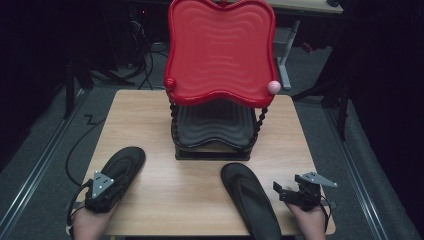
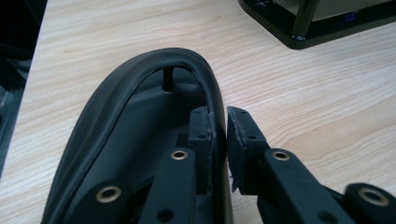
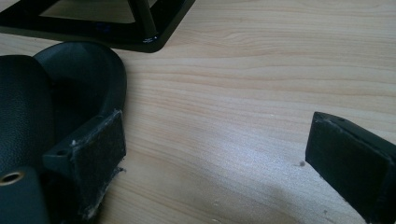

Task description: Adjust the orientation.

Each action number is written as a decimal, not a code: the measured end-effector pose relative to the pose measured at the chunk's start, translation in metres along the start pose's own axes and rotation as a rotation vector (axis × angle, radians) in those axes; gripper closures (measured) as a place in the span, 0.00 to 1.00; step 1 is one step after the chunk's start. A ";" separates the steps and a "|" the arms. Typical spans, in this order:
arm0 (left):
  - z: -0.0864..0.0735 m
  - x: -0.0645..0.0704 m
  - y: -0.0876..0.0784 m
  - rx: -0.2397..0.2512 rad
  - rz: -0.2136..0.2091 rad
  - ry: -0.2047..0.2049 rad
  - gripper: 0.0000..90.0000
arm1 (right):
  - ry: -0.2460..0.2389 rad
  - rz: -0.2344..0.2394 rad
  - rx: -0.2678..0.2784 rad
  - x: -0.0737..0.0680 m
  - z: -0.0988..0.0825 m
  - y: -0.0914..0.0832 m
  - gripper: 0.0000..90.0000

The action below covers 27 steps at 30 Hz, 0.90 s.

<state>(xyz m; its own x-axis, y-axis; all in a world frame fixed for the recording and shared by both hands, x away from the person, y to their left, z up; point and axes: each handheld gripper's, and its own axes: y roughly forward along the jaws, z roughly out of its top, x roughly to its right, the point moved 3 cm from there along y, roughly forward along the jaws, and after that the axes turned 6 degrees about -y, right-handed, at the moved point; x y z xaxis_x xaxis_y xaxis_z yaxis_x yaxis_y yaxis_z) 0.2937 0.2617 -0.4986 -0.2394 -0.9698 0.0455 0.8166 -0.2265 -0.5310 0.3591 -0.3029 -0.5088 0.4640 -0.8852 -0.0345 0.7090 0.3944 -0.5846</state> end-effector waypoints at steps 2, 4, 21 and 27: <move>0.000 0.002 0.000 -0.001 -0.002 -0.001 0.91 | -0.006 -0.002 0.002 0.000 0.001 0.000 0.06; 0.001 0.003 0.001 -0.001 -0.009 -0.006 0.91 | -0.008 -0.003 0.005 0.000 0.001 -0.001 0.06; 0.004 0.077 0.011 -0.002 -0.140 0.118 0.89 | -0.018 -0.001 0.001 0.000 0.000 0.000 0.07; 0.010 0.056 -0.002 0.068 -0.101 0.105 0.67 | -0.013 -0.003 -0.003 0.000 0.000 -0.001 0.07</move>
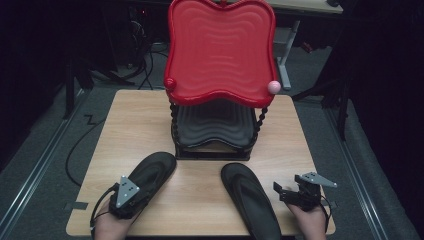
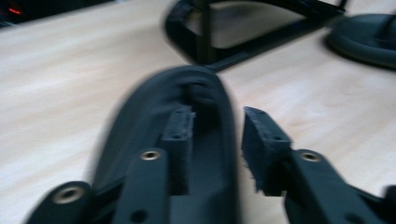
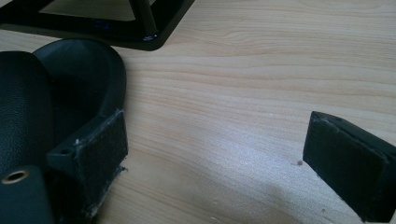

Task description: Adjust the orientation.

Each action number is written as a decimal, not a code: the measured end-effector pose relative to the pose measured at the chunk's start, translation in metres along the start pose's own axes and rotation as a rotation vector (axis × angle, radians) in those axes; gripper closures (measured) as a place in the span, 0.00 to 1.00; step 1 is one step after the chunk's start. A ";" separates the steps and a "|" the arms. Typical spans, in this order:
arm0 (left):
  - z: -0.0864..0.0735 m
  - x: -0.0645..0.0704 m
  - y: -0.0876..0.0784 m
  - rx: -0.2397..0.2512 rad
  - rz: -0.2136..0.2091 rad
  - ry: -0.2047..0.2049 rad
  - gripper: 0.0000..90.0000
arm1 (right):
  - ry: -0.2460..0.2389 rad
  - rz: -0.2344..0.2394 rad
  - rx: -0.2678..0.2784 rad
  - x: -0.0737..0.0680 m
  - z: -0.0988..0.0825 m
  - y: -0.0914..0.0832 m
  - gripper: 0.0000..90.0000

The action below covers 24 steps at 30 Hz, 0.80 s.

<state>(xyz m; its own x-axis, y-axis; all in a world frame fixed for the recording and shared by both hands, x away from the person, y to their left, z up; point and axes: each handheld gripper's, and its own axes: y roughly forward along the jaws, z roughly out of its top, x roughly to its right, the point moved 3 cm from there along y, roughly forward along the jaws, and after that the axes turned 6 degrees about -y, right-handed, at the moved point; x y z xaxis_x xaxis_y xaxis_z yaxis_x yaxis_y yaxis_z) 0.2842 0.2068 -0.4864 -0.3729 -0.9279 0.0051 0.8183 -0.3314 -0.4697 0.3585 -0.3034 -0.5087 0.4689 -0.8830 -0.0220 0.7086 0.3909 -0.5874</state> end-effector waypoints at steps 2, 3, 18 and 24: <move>-0.006 -0.026 -0.004 -0.019 0.046 -0.046 0.60 | 0.003 0.000 0.000 0.001 0.000 0.000 0.08; -0.009 -0.034 -0.004 -0.030 0.060 -0.062 0.59 | 0.003 0.000 0.000 0.000 -0.001 0.000 0.08; -0.024 -0.034 -0.013 -0.092 0.062 -0.081 0.77 | 0.007 0.019 -0.010 -0.002 0.003 0.007 0.10; -0.028 -0.013 -0.023 -0.083 0.037 -0.051 0.73 | -0.002 0.024 -0.004 -0.004 0.009 0.014 0.10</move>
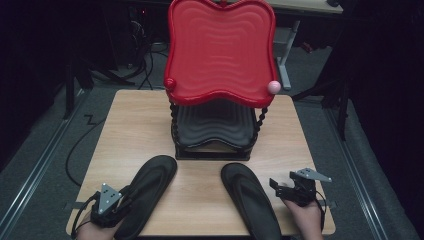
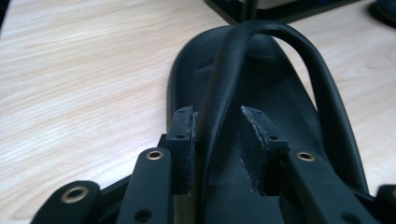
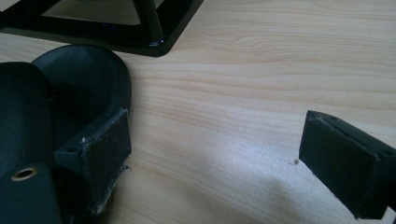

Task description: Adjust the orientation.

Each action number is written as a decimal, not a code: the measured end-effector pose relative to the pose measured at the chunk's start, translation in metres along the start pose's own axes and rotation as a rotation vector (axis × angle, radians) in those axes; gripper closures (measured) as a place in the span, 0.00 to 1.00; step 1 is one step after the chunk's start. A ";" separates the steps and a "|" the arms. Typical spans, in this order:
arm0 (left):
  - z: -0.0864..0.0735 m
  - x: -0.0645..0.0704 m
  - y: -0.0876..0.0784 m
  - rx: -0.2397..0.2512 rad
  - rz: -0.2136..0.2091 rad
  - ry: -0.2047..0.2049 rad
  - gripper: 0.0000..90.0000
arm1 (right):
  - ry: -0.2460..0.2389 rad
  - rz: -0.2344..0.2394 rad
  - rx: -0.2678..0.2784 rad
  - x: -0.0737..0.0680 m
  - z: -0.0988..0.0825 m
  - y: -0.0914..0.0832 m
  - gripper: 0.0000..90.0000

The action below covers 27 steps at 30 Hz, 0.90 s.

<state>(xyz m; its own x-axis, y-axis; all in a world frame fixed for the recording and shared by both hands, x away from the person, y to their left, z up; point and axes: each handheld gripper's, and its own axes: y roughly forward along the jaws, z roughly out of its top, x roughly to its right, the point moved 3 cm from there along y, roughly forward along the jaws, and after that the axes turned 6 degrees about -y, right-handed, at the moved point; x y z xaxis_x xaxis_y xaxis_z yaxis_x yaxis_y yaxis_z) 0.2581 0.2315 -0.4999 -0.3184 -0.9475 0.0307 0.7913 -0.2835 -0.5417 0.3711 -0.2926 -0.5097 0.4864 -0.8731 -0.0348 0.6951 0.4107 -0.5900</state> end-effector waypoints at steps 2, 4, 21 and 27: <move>-0.001 0.003 -0.001 0.007 -0.003 0.011 0.70 | 0.005 0.006 0.003 -0.001 0.001 0.002 0.11; 0.000 0.004 0.001 0.021 -0.005 0.026 0.65 | 0.006 0.008 -0.001 -0.001 0.001 0.003 0.11; 0.003 -0.017 0.016 -0.019 0.101 -0.028 0.82 | 0.020 -0.002 0.001 0.001 -0.003 0.000 0.14; 0.001 -0.039 0.014 0.014 0.148 -0.171 0.82 | 0.006 -0.001 -0.002 -0.001 -0.002 0.002 0.14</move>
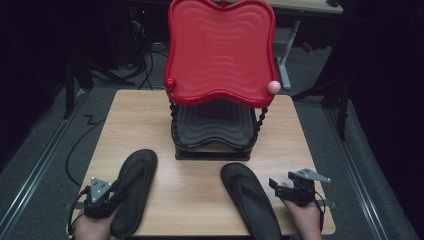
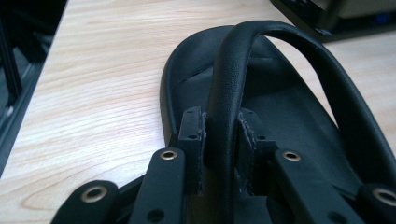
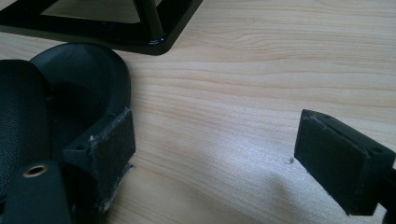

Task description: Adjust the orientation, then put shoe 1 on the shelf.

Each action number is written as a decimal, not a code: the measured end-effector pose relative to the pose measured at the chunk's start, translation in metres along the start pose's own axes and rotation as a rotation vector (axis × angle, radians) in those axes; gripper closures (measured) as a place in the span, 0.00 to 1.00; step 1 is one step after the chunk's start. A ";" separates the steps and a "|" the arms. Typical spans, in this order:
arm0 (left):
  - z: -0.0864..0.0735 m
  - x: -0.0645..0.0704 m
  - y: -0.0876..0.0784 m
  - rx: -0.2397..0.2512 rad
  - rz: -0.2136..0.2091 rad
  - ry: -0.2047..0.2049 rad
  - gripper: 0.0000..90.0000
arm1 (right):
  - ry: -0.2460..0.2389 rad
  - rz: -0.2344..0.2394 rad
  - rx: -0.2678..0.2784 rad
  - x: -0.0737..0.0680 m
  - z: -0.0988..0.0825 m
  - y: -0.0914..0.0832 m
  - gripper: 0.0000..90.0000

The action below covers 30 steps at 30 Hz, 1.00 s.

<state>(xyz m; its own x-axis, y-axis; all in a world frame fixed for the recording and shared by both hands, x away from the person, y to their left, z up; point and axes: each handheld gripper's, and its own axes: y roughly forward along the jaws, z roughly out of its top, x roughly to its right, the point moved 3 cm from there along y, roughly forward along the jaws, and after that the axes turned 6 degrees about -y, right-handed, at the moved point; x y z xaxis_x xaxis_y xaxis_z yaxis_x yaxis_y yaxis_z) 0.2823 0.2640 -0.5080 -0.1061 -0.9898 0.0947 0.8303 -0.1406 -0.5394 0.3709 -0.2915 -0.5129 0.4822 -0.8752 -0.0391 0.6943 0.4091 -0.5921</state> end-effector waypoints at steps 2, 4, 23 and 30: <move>0.001 0.002 0.003 0.000 -0.021 -0.006 0.82 | -0.011 0.001 -0.002 0.000 0.000 0.001 0.14; 0.002 0.009 0.003 -0.008 -0.063 0.032 0.80 | -0.010 -0.001 -0.005 -0.001 0.000 0.001 0.14; 0.004 0.019 0.009 0.014 -0.098 0.089 0.82 | 0.001 -0.015 -0.002 0.003 -0.006 -0.007 0.15; 0.005 0.020 0.005 0.049 -0.111 0.046 0.82 | -0.004 -0.013 -0.003 0.002 -0.006 -0.006 0.15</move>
<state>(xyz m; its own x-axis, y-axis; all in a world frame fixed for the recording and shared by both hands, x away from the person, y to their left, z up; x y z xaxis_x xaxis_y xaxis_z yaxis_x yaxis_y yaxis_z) 0.2870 0.2435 -0.5045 -0.2231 -0.9682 0.1129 0.8375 -0.2496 -0.4861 0.3646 -0.2974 -0.5140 0.4752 -0.8794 -0.0285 0.6990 0.3970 -0.5947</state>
